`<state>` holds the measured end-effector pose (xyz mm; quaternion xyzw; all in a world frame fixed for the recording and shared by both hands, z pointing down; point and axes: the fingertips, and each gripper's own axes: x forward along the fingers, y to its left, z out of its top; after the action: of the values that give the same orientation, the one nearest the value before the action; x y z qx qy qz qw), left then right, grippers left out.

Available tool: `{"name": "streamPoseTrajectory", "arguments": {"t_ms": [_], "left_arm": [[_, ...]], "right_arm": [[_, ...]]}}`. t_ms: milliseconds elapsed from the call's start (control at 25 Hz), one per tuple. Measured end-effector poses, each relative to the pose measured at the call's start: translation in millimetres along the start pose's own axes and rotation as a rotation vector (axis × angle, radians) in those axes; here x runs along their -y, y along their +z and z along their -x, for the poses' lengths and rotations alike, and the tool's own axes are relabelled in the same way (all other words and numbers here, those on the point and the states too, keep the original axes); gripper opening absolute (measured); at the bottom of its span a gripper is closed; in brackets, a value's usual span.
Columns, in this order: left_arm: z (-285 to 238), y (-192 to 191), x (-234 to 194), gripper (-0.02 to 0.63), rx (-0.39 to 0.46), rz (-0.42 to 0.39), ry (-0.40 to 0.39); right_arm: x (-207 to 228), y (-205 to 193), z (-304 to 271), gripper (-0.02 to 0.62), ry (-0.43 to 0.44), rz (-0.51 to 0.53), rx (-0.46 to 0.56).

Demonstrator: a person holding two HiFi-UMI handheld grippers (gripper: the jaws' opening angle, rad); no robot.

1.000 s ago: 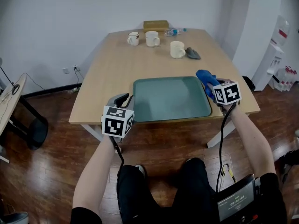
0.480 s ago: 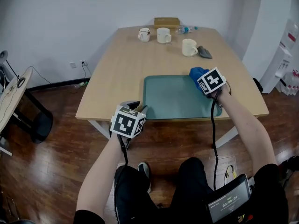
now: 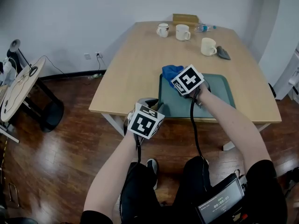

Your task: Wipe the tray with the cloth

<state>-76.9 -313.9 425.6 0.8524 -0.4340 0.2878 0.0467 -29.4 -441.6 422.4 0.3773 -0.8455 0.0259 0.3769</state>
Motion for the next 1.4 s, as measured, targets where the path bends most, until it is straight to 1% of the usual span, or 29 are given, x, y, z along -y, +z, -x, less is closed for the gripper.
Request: {"name": "streamPoseTrajectory", "arguments": {"t_ms": [120, 240, 320, 400, 560, 640, 840, 960, 1080, 1200, 1280, 1400], "left_arm": [[0.8, -3.5, -2.1, 0.087, -0.010, 0.006, 0.004], [1.6, -4.1, -0.8, 0.087, -0.011, 0.013, -0.001], [1.0, -2.0, -2.0, 0.087, -0.001, 0.001, 0.005], [1.2, -3.8, -4.0, 0.087, -0.007, 0.004, 0.012], [2.3, -4.6, -2.9, 0.087, -0.018, 0.018, 0.004], [2.3, -5.1, -2.3, 0.087, -0.025, 0.019, 0.000], [1.1, -3.7, -0.9, 0.089, -0.032, 0.018, -0.006], [0.9, -3.9, -0.9, 0.087, -0.034, 0.019, -0.010], [1.6, -3.6, -1.5, 0.089, -0.035, 0.021, -0.012], [1.9, -3.7, -2.1, 0.087, -0.033, 0.019, -0.009], [1.8, -3.7, -2.2, 0.087, -0.032, 0.018, -0.007], [1.7, -4.1, -1.0, 0.087, -0.030, 0.020, -0.004]], "right_arm": [[-26.4, 15.9, -7.4, 0.114, 0.036, 0.028, 0.010], [-27.0, 13.1, -7.0, 0.114, 0.010, 0.064, -0.020], [-13.1, 3.1, -0.1, 0.114, -0.017, 0.043, -0.037], [9.8, -14.6, 10.2, 0.114, -0.052, -0.006, -0.059], [63.9, -62.7, 40.2, 0.114, -0.122, -0.136, -0.091], [86.2, -88.0, 57.8, 0.114, -0.157, -0.181, -0.107], [123.8, -136.9, 95.6, 0.114, -0.234, -0.223, -0.154], [134.3, -151.5, 105.1, 0.115, -0.255, -0.239, -0.168], [130.5, -149.5, 103.1, 0.114, -0.235, -0.260, -0.152], [111.8, -136.2, 93.7, 0.115, -0.211, -0.222, -0.128], [93.2, -121.1, 84.2, 0.115, -0.188, -0.181, -0.110], [55.0, -87.9, 67.4, 0.115, -0.109, -0.154, -0.061]]}}
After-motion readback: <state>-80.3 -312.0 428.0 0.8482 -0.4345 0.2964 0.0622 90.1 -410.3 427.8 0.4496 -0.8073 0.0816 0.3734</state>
